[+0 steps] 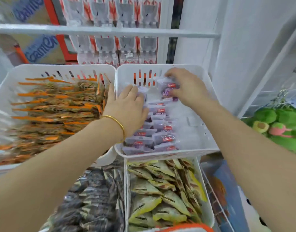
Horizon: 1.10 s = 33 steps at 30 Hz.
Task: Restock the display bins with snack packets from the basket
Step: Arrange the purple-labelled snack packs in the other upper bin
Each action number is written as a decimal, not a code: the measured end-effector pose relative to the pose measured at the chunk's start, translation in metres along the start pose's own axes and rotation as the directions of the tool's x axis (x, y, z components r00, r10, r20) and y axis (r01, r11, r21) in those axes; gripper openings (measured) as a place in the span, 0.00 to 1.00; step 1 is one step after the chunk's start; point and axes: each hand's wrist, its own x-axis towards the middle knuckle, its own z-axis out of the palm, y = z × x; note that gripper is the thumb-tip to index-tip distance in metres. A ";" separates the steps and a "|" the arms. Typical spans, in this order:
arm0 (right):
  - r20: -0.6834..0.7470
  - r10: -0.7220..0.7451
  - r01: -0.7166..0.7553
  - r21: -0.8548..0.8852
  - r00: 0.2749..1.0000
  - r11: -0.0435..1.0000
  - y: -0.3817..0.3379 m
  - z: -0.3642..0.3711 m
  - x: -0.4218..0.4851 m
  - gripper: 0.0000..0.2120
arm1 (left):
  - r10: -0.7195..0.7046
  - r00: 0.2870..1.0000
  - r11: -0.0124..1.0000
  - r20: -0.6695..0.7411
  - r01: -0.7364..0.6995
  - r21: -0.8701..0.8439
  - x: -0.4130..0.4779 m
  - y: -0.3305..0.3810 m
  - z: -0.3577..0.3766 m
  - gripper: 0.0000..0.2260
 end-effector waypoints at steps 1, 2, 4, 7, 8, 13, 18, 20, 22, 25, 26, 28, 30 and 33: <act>0.022 0.024 -0.024 -0.011 0.999 1.000 0.002 0.010 0.005 0.23 | 0.005 1.000 0.999 -0.003 -0.005 0.037 0.001 0.000 0.003 0.23; 0.044 0.030 -0.030 -0.001 0.999 1.000 0.003 0.017 0.009 0.21 | 0.004 1.000 0.998 -0.001 -0.004 0.069 0.001 -0.001 0.006 0.23; 0.115 -0.004 -0.009 0.113 0.993 0.994 0.002 0.027 0.016 0.18 | 0.007 1.000 0.994 0.003 -0.008 0.107 0.001 -0.004 0.008 0.24; 0.266 0.041 -0.147 0.393 0.963 0.908 -0.004 0.023 0.021 0.16 | 0.026 1.000 0.993 0.006 -0.027 0.112 0.001 -0.005 0.008 0.24; 0.320 0.091 -0.231 0.432 0.943 0.872 -0.006 0.020 0.021 0.17 | 0.030 1.000 0.993 0.004 -0.030 0.110 0.001 -0.005 0.007 0.24; 0.407 0.281 -0.443 0.391 0.869 0.807 -0.002 0.028 0.014 0.19 | 0.038 0.999 0.992 -0.014 -0.036 0.118 0.000 -0.007 0.008 0.24; 0.366 0.172 -0.320 0.396 0.915 0.860 -0.006 0.031 0.010 0.21 | 0.044 0.999 0.992 -0.018 -0.041 0.117 0.000 -0.006 0.009 0.23; 0.435 0.132 -0.311 0.371 0.891 0.875 -0.014 0.030 0.010 0.23 | 0.038 0.999 0.992 -0.020 -0.035 0.117 0.000 -0.006 0.010 0.23; 0.383 0.163 -0.306 0.350 0.909 0.885 -0.018 0.028 0.009 0.24 | 0.038 0.999 0.993 -0.022 -0.035 0.113 0.000 -0.007 0.010 0.24; 0.233 0.207 -0.287 0.391 0.950 0.875 -0.017 0.025 0.005 0.25 | 0.034 0.999 0.995 -0.017 -0.032 0.095 0.000 -0.006 0.010 0.24; 0.241 0.210 -0.298 0.429 0.948 0.853 -0.017 0.026 0.002 0.27 | 0.029 1.000 0.995 -0.009 -0.028 0.092 0.001 -0.006 0.009 0.24; 0.269 0.163 -0.280 0.484 0.949 0.829 -0.019 0.031 -0.002 0.28 | 0.023 1.000 0.995 0.003 -0.023 0.092 0.001 -0.005 0.008 0.24; 0.276 0.111 -0.240 0.495 0.955 0.835 -0.020 0.035 -0.004 0.28 | 0.023 1.000 0.995 0.007 -0.024 0.097 0.001 -0.004 0.008 0.24; 0.248 0.121 -0.236 0.510 0.961 0.827 -0.018 0.035 -0.004 0.27 | 0.027 1.000 0.997 0.015 -0.028 0.069 0.000 -0.005 0.006 0.23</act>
